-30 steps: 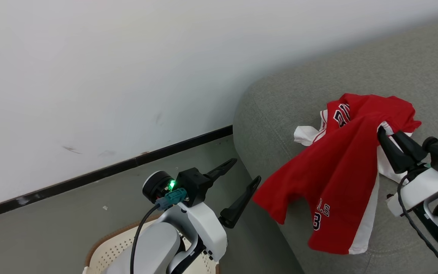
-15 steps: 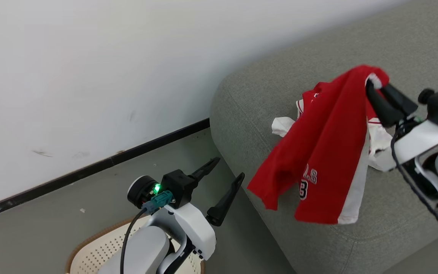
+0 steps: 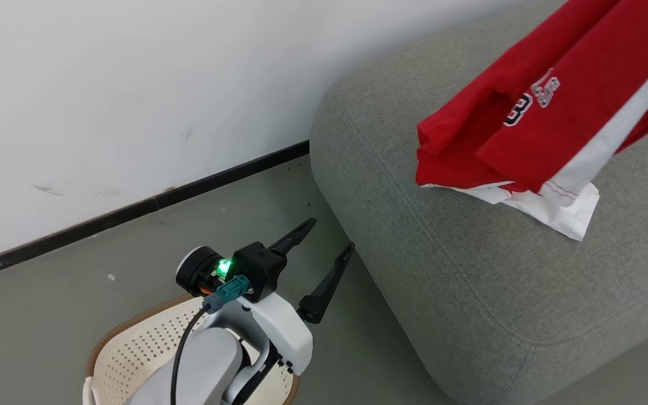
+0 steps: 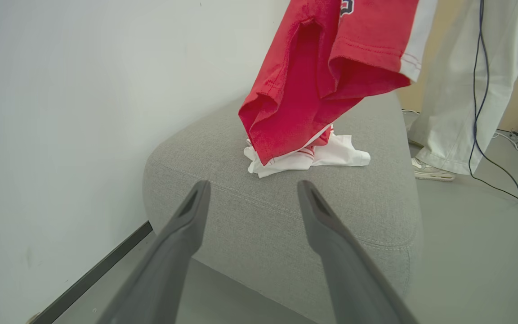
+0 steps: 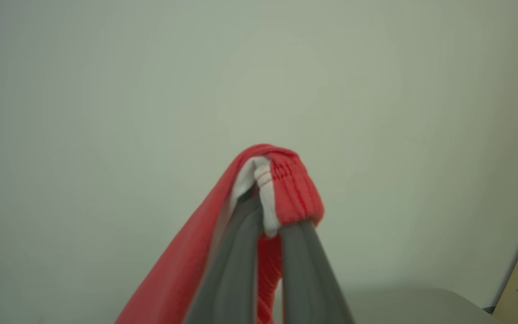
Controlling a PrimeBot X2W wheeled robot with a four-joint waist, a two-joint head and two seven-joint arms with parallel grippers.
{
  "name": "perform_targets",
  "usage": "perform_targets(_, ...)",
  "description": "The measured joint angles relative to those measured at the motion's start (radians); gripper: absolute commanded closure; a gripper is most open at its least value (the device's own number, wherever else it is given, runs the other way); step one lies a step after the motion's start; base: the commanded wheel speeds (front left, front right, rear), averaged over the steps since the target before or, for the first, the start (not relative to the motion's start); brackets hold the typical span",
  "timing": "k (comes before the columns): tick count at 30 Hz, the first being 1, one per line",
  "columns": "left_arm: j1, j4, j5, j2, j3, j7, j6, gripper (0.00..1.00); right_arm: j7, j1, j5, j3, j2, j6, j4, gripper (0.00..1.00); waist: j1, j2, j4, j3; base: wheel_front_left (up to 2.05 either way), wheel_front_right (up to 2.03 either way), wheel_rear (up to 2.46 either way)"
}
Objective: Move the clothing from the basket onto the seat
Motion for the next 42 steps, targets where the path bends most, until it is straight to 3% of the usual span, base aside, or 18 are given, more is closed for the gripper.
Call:
perform_targets(7, -0.023, -0.050, 0.016, 0.012, -0.007, 0.029, 0.010, 0.00, 0.009, -0.004, 0.000, -0.066, -0.050, 0.000, 0.161, 1.00, 0.0001, 0.0000, 0.022, 0.045, 0.00, 0.00, 0.00)
perform_targets(17, -0.042, -0.107, 0.044, 0.026, -0.040, 0.094, 0.015, 0.00, 0.008, 0.040, -0.051, -0.107, -0.057, 0.000, 0.334, 1.00, 0.0001, 0.0000, 0.059, 0.113, 0.00, 0.00, 0.00)
perform_targets(25, -0.084, -0.148, 0.062, 0.018, -0.062, 0.128, 0.015, 0.00, -0.005, 0.067, -0.091, -0.113, 0.026, 0.000, 0.427, 1.00, 0.0000, 0.0000, 0.087, 0.169, 0.00, 0.00, 0.00)
perform_targets(33, -0.103, -0.168, 0.074, 0.017, -0.066, 0.141, 0.015, 0.00, -0.007, 0.082, -0.181, -0.135, 0.043, 0.000, 0.515, 1.00, 0.0001, 0.0000, 0.109, 0.213, 0.00, 0.00, 0.00)
perform_targets(40, -0.110, -0.174, 0.077, 0.021, -0.068, 0.151, 0.014, 0.00, -0.015, 0.082, -0.234, -0.157, 0.098, 0.000, 0.567, 1.00, 0.0001, 0.0000, 0.131, 0.249, 0.00, 0.00, 0.00)
perform_targets(42, -0.121, -0.175, 0.077, 0.022, -0.068, 0.151, 0.014, 0.00, -0.017, 0.082, -0.248, -0.163, 0.102, 0.000, 0.579, 0.72, 0.0001, 0.0000, 0.137, 0.257, 0.00, 0.00, 0.00)
